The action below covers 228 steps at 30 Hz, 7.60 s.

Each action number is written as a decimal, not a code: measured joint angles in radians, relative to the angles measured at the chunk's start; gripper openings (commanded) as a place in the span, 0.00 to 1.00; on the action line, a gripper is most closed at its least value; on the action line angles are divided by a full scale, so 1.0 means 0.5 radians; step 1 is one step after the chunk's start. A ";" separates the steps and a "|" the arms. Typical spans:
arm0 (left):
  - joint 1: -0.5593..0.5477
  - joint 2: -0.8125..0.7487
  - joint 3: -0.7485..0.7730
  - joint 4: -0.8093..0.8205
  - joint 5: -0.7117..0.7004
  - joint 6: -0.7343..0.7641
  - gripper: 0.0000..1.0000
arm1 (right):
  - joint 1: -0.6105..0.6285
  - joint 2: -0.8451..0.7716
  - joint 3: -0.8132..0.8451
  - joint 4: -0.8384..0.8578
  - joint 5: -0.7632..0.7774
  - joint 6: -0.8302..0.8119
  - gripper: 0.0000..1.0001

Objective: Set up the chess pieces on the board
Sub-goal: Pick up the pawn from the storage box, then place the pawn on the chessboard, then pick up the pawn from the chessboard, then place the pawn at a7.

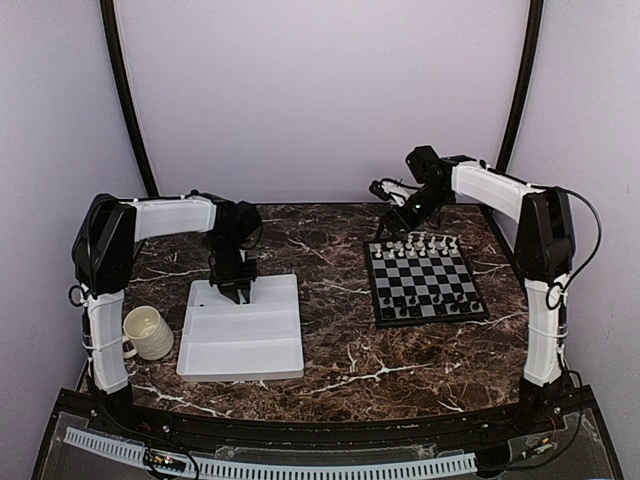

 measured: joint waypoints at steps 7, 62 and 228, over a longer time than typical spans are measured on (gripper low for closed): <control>0.000 0.018 -0.024 0.010 0.014 0.004 0.17 | 0.031 -0.001 -0.002 0.000 0.027 -0.007 0.85; -0.700 1.127 1.761 0.607 0.405 0.176 0.00 | -0.492 -1.061 -1.114 -0.115 -0.177 -0.457 0.87; 0.005 -0.066 0.793 0.587 -0.275 0.292 0.54 | -0.676 -0.610 -1.260 -0.179 0.525 -0.661 0.15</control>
